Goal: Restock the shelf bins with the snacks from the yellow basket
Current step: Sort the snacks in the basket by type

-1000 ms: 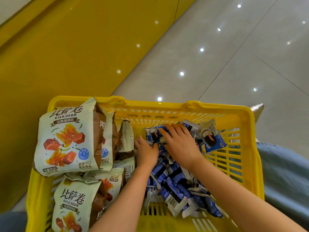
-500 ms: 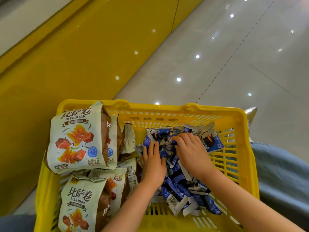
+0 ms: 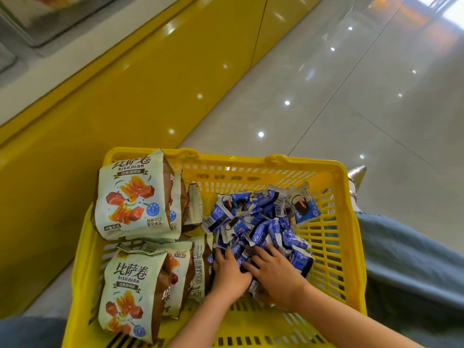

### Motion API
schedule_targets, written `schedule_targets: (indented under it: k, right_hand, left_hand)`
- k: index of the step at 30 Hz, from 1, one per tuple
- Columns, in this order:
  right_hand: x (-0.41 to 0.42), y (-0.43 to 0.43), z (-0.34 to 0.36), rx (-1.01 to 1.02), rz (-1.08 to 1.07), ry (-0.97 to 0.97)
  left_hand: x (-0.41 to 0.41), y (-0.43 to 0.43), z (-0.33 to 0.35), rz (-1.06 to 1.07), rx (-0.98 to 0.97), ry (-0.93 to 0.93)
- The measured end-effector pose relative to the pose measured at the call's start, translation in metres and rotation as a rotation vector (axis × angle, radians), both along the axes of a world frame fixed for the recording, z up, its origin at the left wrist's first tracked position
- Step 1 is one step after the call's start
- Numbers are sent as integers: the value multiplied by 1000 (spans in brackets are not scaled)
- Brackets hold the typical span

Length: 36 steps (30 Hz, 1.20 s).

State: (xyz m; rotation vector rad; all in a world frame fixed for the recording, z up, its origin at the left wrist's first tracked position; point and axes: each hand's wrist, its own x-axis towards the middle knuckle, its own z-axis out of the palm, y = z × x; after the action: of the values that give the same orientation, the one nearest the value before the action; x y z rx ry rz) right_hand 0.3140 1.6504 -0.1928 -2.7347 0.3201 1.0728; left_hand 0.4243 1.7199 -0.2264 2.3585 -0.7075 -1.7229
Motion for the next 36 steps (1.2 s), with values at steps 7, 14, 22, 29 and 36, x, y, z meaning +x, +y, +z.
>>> schedule_targets:
  k: [7,14,22,29,36]
  right_hand:
    - [8,1,11,-125,-74,127]
    - [31,-2,-5,215,-257,-231]
    - [44,27,-33,94,-105,-94]
    - [20,-6,1,-12,-214,-336]
    - [-6,-34,-7,-158,-626,31]
  left_hand:
    - [8,0,-2,87,-157,133]
    - [22,13,22,-5,-319,24]
    - [44,11,24,-50,-439,-82]
    - [39,-36,-23,148,-159,-47]
    - [24,-46,-39,184,-123,19]
